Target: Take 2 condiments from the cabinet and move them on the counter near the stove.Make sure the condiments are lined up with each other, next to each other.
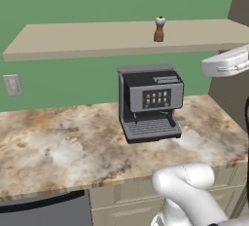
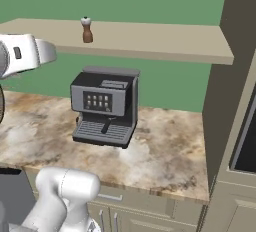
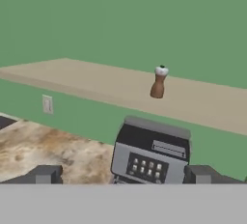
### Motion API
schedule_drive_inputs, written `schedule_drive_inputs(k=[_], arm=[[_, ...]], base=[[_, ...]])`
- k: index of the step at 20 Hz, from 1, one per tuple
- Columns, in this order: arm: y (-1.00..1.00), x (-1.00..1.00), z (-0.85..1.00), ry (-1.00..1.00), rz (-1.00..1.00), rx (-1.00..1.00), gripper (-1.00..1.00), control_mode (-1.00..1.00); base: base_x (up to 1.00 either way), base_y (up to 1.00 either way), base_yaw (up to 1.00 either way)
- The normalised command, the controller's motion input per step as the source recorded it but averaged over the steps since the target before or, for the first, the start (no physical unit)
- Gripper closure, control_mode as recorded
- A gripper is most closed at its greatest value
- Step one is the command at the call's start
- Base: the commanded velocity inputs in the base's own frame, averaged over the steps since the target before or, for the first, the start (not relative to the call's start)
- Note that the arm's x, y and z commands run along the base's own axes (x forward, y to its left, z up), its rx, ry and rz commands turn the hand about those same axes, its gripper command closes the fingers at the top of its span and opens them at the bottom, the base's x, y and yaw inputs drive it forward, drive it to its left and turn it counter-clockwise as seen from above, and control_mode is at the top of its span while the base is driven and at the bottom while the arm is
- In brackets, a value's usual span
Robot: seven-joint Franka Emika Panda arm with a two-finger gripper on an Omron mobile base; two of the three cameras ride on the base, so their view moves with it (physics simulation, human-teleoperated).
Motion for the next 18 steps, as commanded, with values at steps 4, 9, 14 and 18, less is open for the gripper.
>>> schedule_drive_inputs(k=[4, 9, 14, 18], arm=[[0.00, 0.61, 0.01, 0.12, -0.02, 0.00, -1.00, -1.00], [0.00, 0.55, 0.00, 0.05, -0.06, 0.00, -1.00, -1.00], [0.00, 0.31, -0.04, 0.00, -0.06, 0.00, -1.00, -1.00], [0.00, 0.25, -0.09, 0.00, -0.05, 0.00, -1.00, -1.00]], base=[[0.00, 0.00, 0.00], [0.00, 0.00, 0.00], [0.00, 0.00, 0.00], [0.00, 0.00, 0.00]])
